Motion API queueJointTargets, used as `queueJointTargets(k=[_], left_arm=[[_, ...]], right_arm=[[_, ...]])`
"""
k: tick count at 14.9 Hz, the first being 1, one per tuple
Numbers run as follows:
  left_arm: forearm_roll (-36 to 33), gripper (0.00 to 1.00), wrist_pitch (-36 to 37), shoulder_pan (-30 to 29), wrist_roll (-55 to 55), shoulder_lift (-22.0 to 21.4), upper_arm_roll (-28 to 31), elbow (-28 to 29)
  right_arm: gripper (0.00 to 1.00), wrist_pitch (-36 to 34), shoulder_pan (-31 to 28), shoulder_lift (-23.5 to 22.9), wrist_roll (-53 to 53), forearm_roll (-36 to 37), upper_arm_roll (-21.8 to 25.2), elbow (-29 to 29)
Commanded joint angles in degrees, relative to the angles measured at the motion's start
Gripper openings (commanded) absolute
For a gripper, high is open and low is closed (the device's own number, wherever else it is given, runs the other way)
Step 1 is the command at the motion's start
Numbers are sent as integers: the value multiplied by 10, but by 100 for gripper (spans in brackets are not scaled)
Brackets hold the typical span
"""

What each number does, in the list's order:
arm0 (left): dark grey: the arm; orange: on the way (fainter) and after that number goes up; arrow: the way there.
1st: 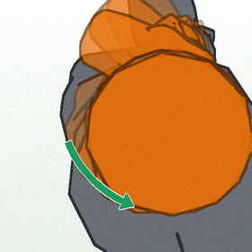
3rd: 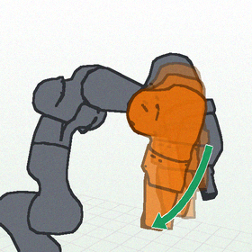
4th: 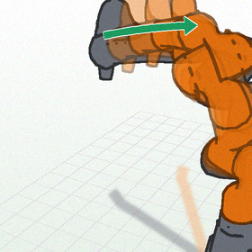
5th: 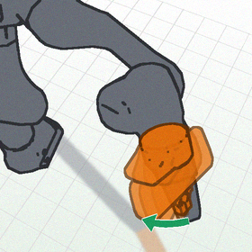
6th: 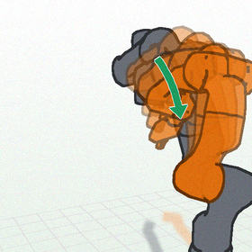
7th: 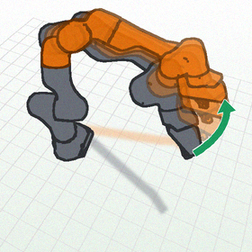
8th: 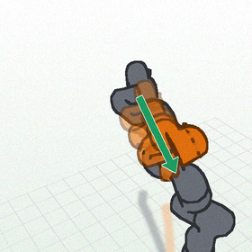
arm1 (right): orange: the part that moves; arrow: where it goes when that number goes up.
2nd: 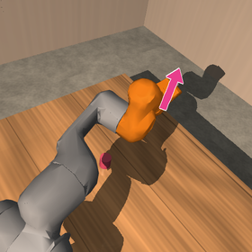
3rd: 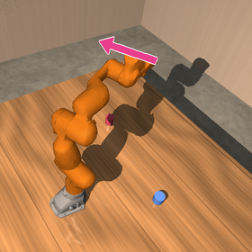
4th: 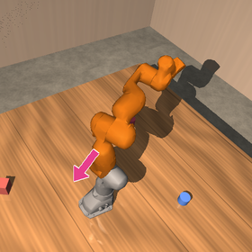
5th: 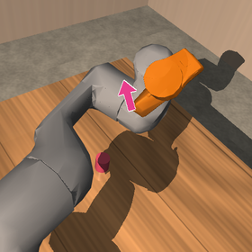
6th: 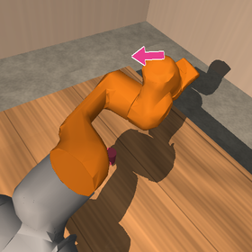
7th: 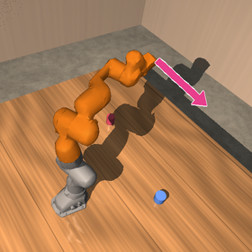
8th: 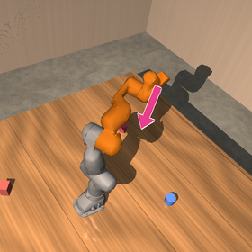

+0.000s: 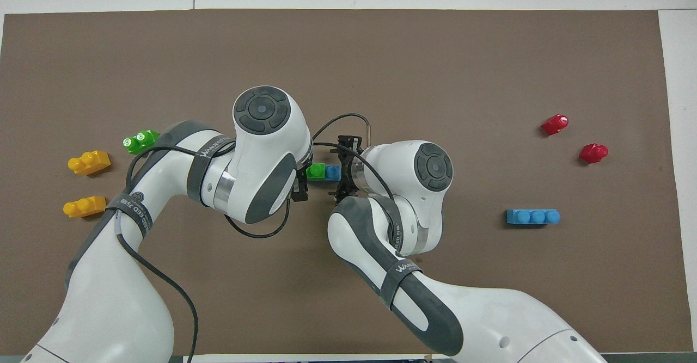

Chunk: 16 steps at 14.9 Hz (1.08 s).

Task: Remove green block with left arm and hold with right
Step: 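Grasp the green brick with the left gripper while the right gripper grasps blue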

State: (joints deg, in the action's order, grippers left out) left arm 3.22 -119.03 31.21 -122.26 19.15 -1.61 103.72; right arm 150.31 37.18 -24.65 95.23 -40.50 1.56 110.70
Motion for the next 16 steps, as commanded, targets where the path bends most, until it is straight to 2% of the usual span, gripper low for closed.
queueJointTargets(k=[1,3,5,6,7,8,9,16], left_arm=[[-3,100,-23,13,-11,-13,7,27],[-3,100,-26,14,-12,-14,6,30],[-3,100,-30,14,-12,-14,6,31],[-3,100,-32,14,-13,-14,6,32],[-3,100,-35,14,-14,-15,6,34],[-3,100,-36,14,-15,-15,6,35],[-3,100,-38,14,-18,-15,6,35],[-3,100,-65,14,-39,-15,6,40]], right_arm=[[99,17,6,-13,-4,-19,2,-8],[95,17,5,-13,-5,-19,2,-7],[83,17,5,-13,-6,-19,2,-7],[65,17,5,-13,-7,-19,2,-7],[29,17,4,-14,-9,-19,2,-7],[5,17,3,-14,-9,-19,2,-8],[0,17,3,-14,-11,-19,2,-8],[0,30,4,-15,-18,-19,2,-7]])
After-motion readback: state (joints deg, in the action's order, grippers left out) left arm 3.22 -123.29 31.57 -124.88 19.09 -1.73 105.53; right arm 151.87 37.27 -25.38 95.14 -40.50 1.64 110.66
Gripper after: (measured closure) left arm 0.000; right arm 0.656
